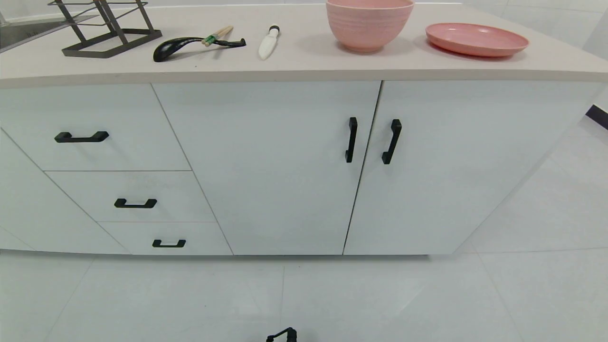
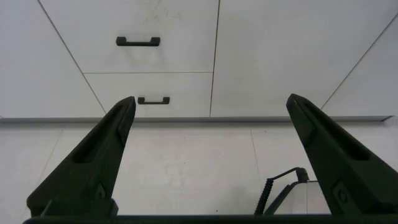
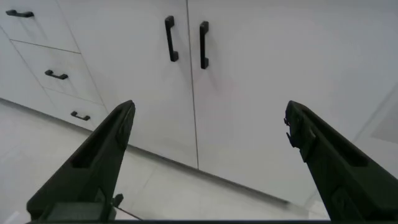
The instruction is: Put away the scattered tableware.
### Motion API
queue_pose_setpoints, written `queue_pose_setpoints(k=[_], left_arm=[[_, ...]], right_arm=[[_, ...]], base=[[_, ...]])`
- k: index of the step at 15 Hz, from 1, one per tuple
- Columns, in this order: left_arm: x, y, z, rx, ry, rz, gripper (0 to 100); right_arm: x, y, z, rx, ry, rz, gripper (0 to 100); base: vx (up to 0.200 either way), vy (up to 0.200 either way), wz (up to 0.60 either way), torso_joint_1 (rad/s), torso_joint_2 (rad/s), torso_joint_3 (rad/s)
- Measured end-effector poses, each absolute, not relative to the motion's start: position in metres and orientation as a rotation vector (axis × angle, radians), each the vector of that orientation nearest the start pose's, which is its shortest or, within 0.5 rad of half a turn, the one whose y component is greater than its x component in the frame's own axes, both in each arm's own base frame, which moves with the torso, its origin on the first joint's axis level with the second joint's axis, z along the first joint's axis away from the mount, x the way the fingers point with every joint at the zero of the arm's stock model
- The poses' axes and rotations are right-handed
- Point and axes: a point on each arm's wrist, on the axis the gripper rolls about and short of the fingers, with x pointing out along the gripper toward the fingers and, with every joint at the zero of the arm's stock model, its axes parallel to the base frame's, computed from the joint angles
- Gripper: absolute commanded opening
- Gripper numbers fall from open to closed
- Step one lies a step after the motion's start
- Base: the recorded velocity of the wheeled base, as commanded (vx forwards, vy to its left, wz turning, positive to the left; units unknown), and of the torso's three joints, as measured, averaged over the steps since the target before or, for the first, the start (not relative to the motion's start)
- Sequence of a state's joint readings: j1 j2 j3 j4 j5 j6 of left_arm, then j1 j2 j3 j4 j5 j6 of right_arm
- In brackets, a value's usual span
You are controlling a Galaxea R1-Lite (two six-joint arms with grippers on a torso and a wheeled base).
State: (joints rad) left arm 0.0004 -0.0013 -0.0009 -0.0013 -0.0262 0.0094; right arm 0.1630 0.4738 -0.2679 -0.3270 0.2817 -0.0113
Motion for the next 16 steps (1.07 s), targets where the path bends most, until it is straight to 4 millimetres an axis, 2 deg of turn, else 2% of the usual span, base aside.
queue_pose_setpoints(k=[3,6,9,14,16], left_arm=[[-0.023,-0.001,0.076,0.009,-0.004,-0.028,100],[-0.023,-0.001,0.076,0.009,-0.004,-0.028,100],[-0.023,-0.001,0.076,0.009,-0.005,-0.043,100],[-0.023,-0.002,0.076,0.029,-0.007,-0.069,100],[-0.023,-0.002,0.084,0.048,-0.084,-0.088,100]], right_arm=[[0.076,0.022,0.201,-0.047,-0.195,0.521,100],[0.129,0.039,0.181,-0.087,-0.204,0.632,100],[0.158,0.058,0.162,-0.105,-0.161,0.752,100],[0.198,0.076,0.145,-0.126,-0.08,0.785,100],[0.216,0.084,0.139,-0.136,-0.06,0.796,100]], base=[[0.0,0.0,0.0,0.0,0.0,0.0],[0.0,0.0,0.0,0.0,0.0,0.0],[0.0,0.0,0.0,0.0,0.0,0.0],[0.0,0.0,0.0,0.0,0.0,0.0],[0.0,0.0,0.0,0.0,0.0,0.0]])
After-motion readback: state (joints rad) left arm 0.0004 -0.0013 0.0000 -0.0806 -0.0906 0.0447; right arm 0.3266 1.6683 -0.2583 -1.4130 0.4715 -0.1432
